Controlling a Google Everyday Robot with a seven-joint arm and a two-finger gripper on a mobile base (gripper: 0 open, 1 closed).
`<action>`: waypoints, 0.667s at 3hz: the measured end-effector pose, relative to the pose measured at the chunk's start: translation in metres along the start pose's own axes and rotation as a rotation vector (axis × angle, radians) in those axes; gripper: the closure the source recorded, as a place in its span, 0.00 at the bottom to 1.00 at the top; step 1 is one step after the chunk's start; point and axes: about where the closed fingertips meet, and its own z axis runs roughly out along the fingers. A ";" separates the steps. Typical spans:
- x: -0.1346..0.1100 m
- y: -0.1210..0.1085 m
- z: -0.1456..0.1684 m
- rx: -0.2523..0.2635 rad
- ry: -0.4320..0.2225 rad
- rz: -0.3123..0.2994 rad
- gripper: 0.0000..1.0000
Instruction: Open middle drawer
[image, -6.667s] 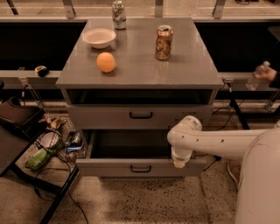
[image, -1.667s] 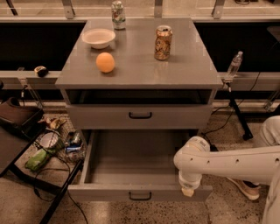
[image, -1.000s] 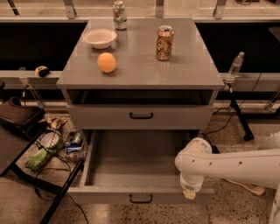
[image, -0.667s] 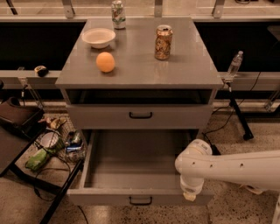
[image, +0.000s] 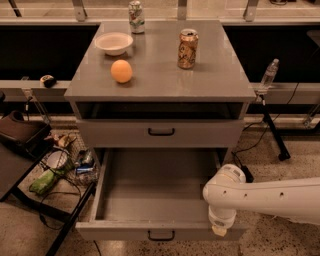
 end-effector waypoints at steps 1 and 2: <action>0.005 0.008 0.001 -0.009 0.004 0.005 1.00; 0.011 0.017 0.003 -0.019 0.006 0.011 1.00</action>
Offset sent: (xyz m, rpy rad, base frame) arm -0.4835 -0.1257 0.0594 0.0320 0.3555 -0.3170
